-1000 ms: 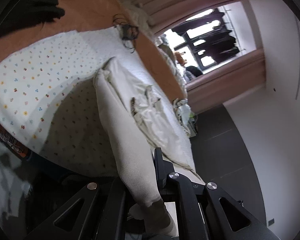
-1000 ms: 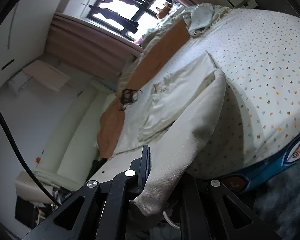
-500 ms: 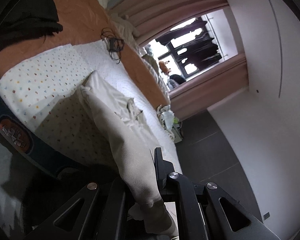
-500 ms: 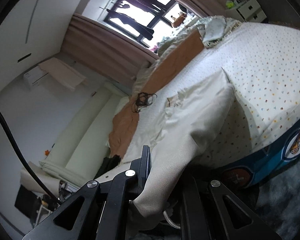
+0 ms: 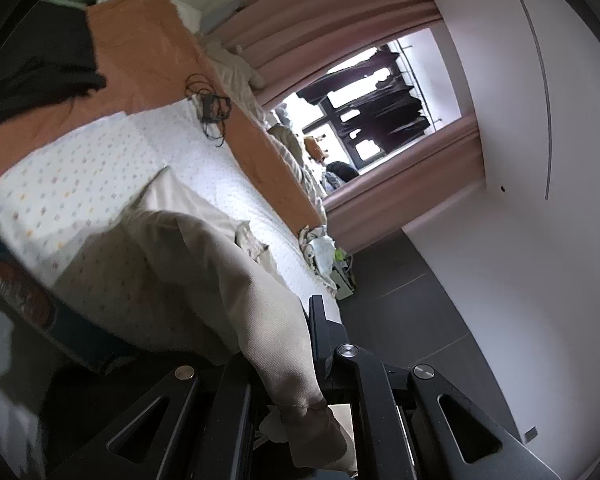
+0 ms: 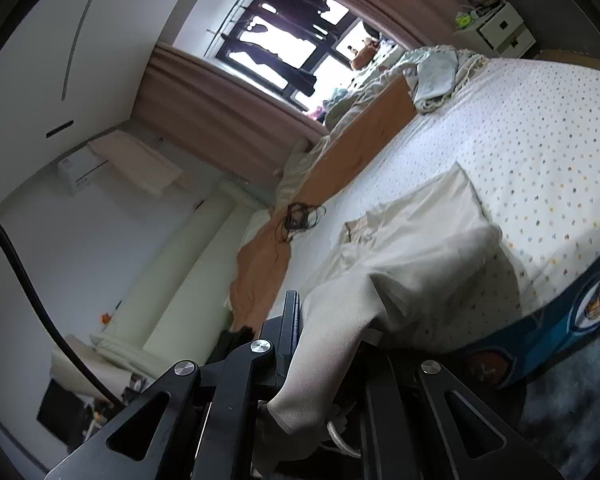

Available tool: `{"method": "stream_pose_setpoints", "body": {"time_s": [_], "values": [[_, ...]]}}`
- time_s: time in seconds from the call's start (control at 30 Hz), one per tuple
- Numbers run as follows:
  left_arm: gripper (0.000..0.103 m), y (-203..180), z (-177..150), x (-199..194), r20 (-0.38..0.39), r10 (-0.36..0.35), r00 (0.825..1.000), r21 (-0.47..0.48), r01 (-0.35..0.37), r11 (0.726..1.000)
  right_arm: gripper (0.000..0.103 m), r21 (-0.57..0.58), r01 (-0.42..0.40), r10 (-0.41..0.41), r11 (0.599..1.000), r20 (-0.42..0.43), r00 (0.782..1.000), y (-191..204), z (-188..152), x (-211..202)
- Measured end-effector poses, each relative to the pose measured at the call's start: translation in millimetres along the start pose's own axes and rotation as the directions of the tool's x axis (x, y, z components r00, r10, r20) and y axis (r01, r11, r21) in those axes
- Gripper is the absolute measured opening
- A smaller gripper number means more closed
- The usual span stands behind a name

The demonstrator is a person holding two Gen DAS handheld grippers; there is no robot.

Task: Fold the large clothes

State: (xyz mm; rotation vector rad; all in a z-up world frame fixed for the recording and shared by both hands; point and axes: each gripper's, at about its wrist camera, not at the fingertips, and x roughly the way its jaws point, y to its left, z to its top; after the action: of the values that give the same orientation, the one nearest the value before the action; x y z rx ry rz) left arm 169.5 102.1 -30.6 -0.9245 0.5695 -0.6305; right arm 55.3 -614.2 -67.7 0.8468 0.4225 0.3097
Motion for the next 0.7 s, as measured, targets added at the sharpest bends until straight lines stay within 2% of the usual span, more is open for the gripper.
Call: {"method": "stream_pose_setpoints", "body": {"time_s": [0.27,0.7], "values": [[0.004,-10,42,37,-0.003,0.007,1.000,0.014,-0.007,1.000,0.009,0.018,0.008,-0.009,1.000,0.042,0.999,7,39,29],[0.005,-17,114,116,-0.012,0.030,0.999,0.020,-0.030,0.999,0.009,-0.011,0.059,-0.058,0.998,0.059,0.997,14,112,93]]}}
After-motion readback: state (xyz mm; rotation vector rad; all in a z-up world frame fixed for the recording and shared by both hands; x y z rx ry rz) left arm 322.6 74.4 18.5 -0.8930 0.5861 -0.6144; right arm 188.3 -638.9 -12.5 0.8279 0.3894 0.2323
